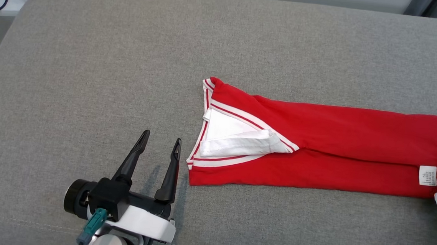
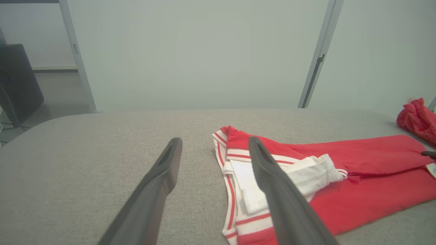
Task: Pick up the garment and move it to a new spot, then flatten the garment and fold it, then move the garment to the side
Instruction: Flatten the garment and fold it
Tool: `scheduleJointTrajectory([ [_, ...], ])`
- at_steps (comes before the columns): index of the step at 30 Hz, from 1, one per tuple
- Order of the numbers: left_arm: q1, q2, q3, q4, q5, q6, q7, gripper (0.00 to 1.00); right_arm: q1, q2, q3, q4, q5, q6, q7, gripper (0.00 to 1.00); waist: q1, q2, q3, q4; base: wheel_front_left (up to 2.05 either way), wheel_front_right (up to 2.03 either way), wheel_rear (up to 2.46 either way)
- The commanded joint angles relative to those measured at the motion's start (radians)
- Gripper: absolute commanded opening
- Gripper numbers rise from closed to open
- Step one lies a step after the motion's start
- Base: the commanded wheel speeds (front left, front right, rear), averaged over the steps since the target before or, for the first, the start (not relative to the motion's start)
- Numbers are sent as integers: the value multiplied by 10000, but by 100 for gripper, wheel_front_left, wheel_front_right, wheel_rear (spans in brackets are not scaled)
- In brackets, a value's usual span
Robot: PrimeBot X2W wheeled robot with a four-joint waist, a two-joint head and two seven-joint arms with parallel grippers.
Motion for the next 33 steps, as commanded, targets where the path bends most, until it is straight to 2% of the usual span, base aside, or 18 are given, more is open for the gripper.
scheduleJointTrajectory([
  [1,-389,22,247,-258,60,-40,-101,100,-176,-137,275,104,90,16,45,100,0,0,182,89,0,0,0],
  [7,-486,22,194,-217,37,-4,-101,100,-375,-28,414,664,250,16,328,100,0,0,251,110,0,0,0],
  [8,-495,22,187,-203,30,3,-101,100,-404,-13,450,723,274,16,353,93,0,0,243,106,0,0,0],
  [9,-500,22,179,-190,23,9,-101,100,-422,4,494,766,299,16,381,47,0,0,228,98,0,0,0],
  [10,-501,22,172,-176,14,14,-101,100,-434,13,535,806,327,16,411,34,0,0,206,90,0,0,0],
  [11,-498,22,164,-162,4,16,-101,100,-436,15,584,853,346,16,450,0,0,0,174,82,0,0,0],
  [15,-466,22,135,-118,-43,28,-101,100,-391,29,761,902,491,16,630,0,0,0,-19,48,0,0,0],
  [23,-229,22,75,-71,-143,95,-101,100,-382,-305,1035,572,511,16,119,0,0,0,-643,-36,0,0,0],
  [33,166,22,16,16,-354,164,-101,100,135,-95,1349,-1161,1044,16,188,0,0,0,-1642,114,0,0,0],
])
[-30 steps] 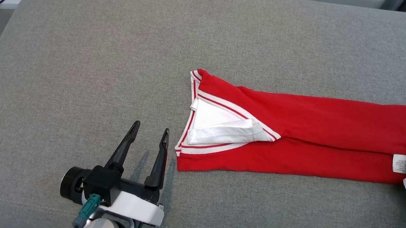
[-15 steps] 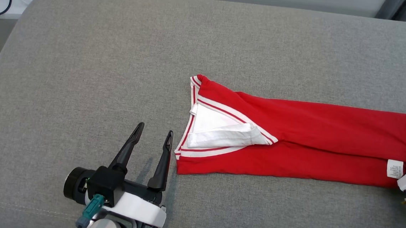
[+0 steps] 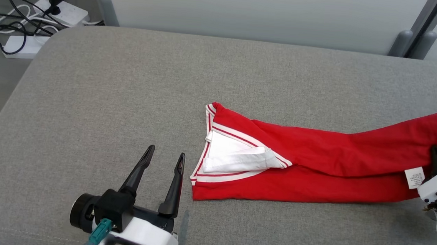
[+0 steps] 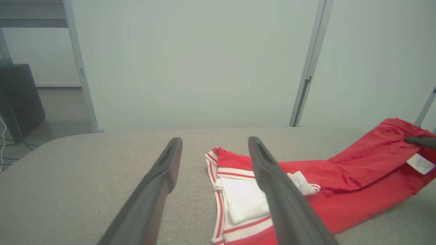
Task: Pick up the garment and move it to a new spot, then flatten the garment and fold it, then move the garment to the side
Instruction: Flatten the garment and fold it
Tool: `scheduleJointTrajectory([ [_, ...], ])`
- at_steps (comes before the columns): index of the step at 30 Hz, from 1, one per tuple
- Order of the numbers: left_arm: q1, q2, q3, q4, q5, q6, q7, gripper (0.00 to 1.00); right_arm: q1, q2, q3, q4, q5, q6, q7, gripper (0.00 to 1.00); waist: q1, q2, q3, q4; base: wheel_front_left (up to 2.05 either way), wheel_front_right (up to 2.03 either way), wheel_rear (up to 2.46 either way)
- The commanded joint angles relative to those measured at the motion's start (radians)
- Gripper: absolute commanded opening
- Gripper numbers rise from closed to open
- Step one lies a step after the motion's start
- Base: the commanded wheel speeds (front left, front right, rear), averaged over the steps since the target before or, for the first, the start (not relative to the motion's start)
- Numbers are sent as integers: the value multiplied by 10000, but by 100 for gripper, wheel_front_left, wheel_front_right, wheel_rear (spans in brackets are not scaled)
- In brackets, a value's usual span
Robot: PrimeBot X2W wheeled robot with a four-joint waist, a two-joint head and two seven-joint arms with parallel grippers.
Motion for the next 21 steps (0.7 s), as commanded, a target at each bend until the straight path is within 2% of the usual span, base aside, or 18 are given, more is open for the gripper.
scheduleJointTrajectory([
  [1,17,24,275,-199,-61,118,-101,100,329,-40,172,-654,191,14,27,0,0,0,-324,118,0,0,0],
  [7,213,24,312,-284,-148,191,-101,100,868,343,149,-1973,389,14,218,0,0,0,-721,393,0,0,0],
  [13,238,24,247,-338,-167,206,-101,100,1184,1170,-56,-2993,529,14,308,0,0,0,-817,780,0,0,0],
  [21,175,24,227,-352,-167,202,-101,100,1206,2131,-148,-3469,449,14,430,0,0,0,-705,1348,0,0,0],
])
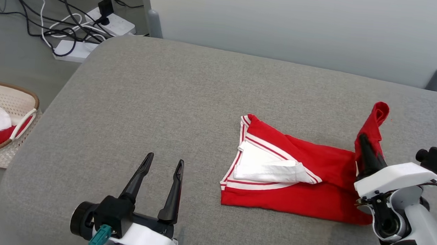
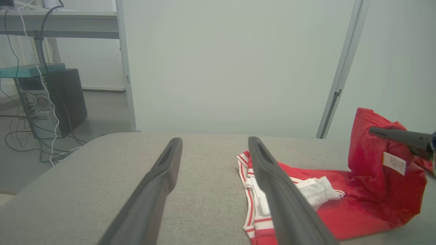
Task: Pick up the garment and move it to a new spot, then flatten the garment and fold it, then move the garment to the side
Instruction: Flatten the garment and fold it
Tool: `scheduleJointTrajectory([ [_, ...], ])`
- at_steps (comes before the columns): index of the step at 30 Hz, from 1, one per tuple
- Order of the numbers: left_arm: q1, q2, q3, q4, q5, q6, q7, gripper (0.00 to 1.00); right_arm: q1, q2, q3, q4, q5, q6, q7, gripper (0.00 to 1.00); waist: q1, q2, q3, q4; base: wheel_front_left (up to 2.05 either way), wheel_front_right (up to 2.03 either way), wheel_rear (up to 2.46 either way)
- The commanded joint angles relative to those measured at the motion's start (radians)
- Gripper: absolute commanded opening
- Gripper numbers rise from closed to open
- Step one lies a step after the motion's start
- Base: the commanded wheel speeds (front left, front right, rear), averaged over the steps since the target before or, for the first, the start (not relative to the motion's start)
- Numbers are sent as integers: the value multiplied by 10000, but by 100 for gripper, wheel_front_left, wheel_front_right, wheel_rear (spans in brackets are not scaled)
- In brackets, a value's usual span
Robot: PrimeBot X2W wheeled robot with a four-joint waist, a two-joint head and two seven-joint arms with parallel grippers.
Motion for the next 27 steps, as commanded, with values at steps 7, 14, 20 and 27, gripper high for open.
scheduleJointTrajectory([
  [7,-375,16,161,-300,-93,127,-101,100,-286,604,355,-472,-130,16,167,0,0,0,317,737,0,0,0],
  [14,-508,16,59,-324,-221,202,-101,100,-686,892,694,-480,-93,16,175,0,0,0,630,1301,0,0,0],
  [20,-603,16,-72,-328,-357,284,-101,100,-967,1000,1170,-364,56,16,73,0,0,0,778,1663,0,0,0],
  [27,-668,16,-197,-354,-474,370,-101,100,-1143,1026,2029,168,119,16,-97,0,0,0,928,1927,0,0,0],
])
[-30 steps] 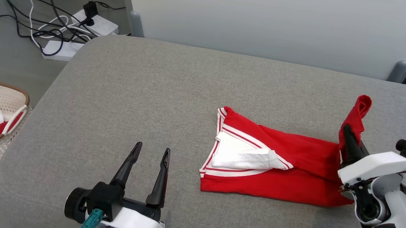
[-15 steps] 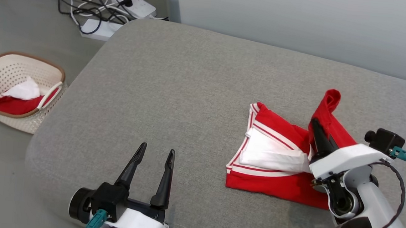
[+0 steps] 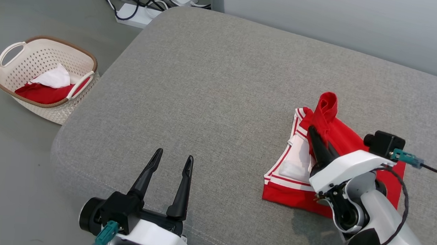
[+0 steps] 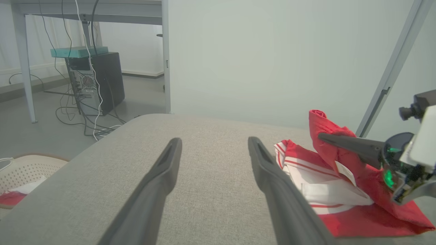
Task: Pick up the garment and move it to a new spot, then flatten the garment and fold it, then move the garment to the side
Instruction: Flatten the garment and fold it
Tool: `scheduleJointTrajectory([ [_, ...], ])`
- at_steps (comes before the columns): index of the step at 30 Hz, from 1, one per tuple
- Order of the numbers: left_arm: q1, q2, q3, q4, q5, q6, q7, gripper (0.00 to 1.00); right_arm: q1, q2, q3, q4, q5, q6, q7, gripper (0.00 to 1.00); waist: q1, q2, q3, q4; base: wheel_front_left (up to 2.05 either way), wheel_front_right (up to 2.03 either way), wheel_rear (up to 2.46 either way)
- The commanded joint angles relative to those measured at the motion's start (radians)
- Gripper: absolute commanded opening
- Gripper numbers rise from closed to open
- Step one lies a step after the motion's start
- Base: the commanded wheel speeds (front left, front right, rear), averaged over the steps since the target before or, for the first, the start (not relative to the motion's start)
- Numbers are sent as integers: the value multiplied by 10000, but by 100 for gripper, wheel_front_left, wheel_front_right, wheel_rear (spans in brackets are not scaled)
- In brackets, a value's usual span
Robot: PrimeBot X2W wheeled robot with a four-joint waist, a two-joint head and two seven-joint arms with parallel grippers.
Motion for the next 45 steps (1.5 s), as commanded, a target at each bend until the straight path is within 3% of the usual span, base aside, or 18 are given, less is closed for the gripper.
scheduleJointTrajectory([
  [1,-411,22,256,-272,-53,89,-101,100,-264,154,355,11,39,44,-226,0,0,-1,37,67,0,0,0],
  [7,-427,22,82,-208,-143,141,-101,100,-466,156,1051,1117,238,44,-711,0,0,-1,61,227,0,0,0],
  [8,-433,22,71,-198,-143,145,-101,100,-516,157,1135,1268,275,44,-833,16,0,-1,50,247,0,0,0],
  [9,-436,22,60,-188,-144,149,-101,100,-561,157,1232,1408,314,44,-954,43,0,-1,35,269,0,0,0],
  [10,-436,22,60,-188,-144,149,-101,100,-561,157,1232,1408,314,44,-954,43,0,-1,35,269,0,0,0],
  [11,-434,22,51,-175,-143,153,-101,100,-587,157,1349,1506,416,44,-1028,100,0,-1,13,287,0,0,0],
  [20,-350,22,116,-11,-31,108,-101,100,-546,157,3035,1072,2318,44,-1159,100,0,-1,-289,197,0,0,0],
  [24,-305,22,229,-2,70,95,-101,100,-708,158,3366,1085,2297,44,-1555,100,0,-1,-459,-43,0,0,0],
  [29,-211,22,452,-30,132,68,-101,100,-958,-138,3318,1169,872,44,-1864,100,0,-1,-656,-550,0,0,0],
  [36,-166,22,775,-66,52,26,-101,100,337,-637,824,-936,-2447,44,-1881,100,0,-1,-887,-1675,0,0,0],
  [45,-107,22,907,83,59,33,-101,100,1930,-693,-319,-2449,-4123,44,-1883,100,0,-1,-1253,-2904,0,0,0],
])
